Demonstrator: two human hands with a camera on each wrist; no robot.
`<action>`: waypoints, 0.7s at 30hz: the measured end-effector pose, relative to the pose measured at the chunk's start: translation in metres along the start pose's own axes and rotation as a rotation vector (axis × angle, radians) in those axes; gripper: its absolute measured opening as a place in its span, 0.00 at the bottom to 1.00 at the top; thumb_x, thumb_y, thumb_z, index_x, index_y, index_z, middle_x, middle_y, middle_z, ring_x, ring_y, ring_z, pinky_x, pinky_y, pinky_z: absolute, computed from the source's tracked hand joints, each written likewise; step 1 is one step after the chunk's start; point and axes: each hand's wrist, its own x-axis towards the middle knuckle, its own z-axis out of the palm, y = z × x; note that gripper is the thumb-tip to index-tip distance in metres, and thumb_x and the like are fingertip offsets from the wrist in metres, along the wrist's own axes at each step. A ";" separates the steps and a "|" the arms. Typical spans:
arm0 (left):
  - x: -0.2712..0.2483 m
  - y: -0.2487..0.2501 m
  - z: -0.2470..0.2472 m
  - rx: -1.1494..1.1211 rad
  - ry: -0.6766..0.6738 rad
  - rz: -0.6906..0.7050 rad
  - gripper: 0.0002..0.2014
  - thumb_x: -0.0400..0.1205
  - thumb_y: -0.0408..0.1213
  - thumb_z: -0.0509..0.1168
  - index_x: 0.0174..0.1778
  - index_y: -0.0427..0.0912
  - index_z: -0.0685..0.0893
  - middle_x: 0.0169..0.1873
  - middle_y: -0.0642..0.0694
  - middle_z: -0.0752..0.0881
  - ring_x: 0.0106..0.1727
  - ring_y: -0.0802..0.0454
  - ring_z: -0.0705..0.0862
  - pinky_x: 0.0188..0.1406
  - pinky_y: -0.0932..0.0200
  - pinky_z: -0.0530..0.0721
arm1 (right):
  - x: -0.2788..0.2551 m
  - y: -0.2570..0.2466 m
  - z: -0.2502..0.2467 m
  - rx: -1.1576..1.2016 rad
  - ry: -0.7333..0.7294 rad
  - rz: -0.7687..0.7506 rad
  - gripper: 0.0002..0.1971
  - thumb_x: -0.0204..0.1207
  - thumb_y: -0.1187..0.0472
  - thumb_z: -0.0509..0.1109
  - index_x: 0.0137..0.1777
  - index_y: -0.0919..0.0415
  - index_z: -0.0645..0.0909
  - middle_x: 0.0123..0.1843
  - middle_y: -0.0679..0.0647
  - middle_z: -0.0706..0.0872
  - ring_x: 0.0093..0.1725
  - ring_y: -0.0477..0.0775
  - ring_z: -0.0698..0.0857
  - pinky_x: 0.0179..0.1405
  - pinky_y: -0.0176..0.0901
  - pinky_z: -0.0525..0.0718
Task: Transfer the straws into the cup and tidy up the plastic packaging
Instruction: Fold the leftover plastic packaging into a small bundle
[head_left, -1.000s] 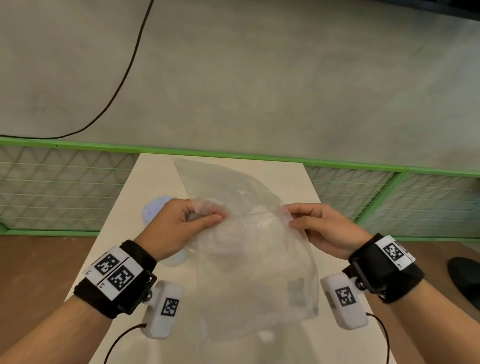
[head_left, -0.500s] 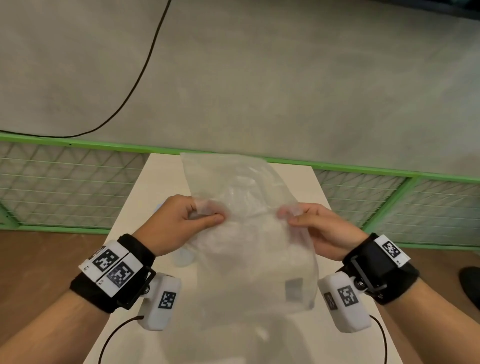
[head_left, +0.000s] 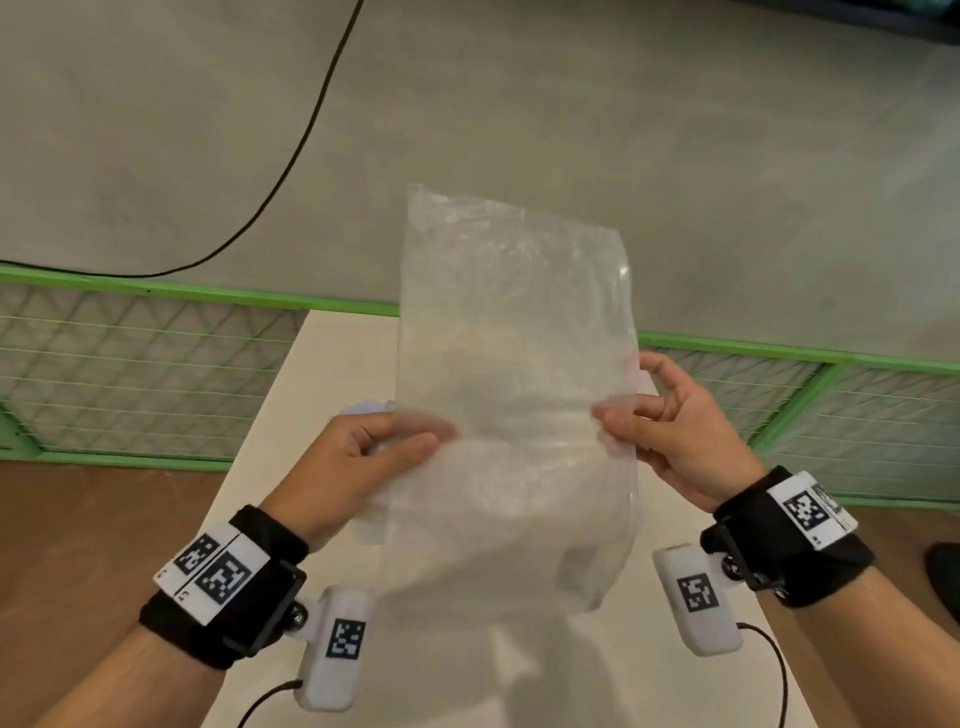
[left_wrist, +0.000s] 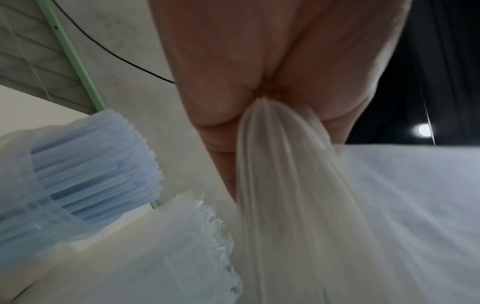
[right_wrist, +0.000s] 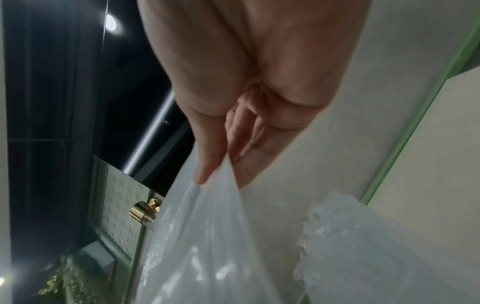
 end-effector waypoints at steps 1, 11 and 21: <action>0.002 0.001 -0.001 -0.013 -0.011 0.003 0.10 0.75 0.41 0.71 0.50 0.49 0.93 0.53 0.49 0.92 0.56 0.57 0.88 0.58 0.58 0.84 | 0.000 -0.003 0.001 -0.024 0.000 -0.002 0.39 0.48 0.60 0.90 0.61 0.60 0.78 0.41 0.64 0.92 0.35 0.56 0.92 0.35 0.45 0.90; 0.018 0.010 -0.009 0.052 0.014 0.112 0.10 0.77 0.38 0.68 0.49 0.50 0.93 0.53 0.52 0.91 0.61 0.59 0.86 0.58 0.70 0.81 | 0.001 -0.021 0.012 -0.197 -0.094 0.027 0.22 0.64 0.59 0.76 0.60 0.56 0.83 0.51 0.67 0.91 0.41 0.56 0.91 0.39 0.44 0.89; 0.026 0.020 -0.010 0.061 0.042 0.248 0.21 0.78 0.23 0.68 0.42 0.59 0.93 0.46 0.56 0.91 0.46 0.62 0.88 0.42 0.68 0.86 | 0.006 -0.015 0.017 -0.043 -0.023 0.009 0.12 0.71 0.68 0.67 0.42 0.57 0.92 0.38 0.63 0.91 0.20 0.53 0.84 0.25 0.40 0.86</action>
